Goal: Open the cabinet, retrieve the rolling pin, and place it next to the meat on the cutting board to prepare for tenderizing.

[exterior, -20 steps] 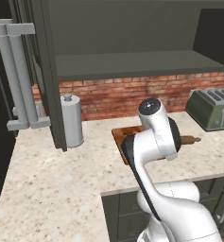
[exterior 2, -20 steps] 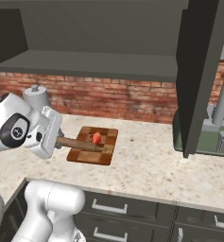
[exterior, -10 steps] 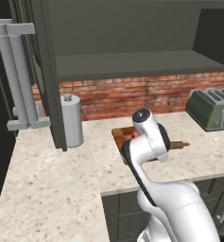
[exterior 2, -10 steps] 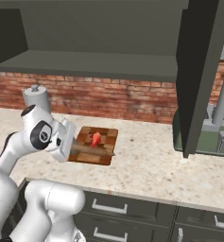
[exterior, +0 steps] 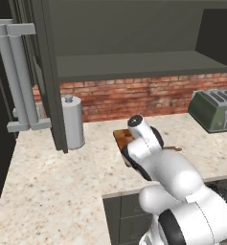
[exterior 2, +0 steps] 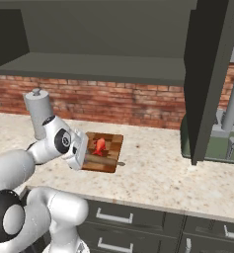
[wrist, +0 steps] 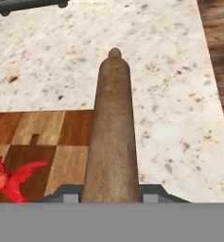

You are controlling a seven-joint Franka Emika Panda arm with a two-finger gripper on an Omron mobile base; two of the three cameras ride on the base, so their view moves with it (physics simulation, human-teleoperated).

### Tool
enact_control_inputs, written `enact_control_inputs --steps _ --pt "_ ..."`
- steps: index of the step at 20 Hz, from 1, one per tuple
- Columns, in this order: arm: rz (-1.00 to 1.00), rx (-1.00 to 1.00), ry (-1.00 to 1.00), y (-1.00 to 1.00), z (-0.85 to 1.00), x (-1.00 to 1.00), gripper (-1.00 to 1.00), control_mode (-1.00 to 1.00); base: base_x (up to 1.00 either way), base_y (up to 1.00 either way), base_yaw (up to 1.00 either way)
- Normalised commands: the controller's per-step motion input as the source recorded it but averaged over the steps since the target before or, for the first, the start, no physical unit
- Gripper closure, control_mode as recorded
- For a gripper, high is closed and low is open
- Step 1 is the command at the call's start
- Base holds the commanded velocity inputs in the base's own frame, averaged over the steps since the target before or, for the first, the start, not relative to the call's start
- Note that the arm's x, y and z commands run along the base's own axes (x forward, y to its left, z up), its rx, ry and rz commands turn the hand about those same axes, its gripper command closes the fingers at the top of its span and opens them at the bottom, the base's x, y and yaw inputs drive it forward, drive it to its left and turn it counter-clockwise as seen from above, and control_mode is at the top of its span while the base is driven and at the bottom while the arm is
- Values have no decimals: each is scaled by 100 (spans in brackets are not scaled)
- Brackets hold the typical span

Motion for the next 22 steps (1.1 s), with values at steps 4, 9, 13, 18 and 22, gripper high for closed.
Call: enact_control_inputs --steps 4,9,13,18,22 --pt "-4 -1 10 0 -12 65 100 -100 0 0 0" --pt "-1 -3 10 1 -18 54 100 -100 0 0 0" --pt "0 0 5 8 -35 20 100 -100 0 0 0" --pt "0 0 2 1 -28 15 100 -100 0 0 0" --pt "0 0 10 0 -27 10 100 -100 0 0 0"
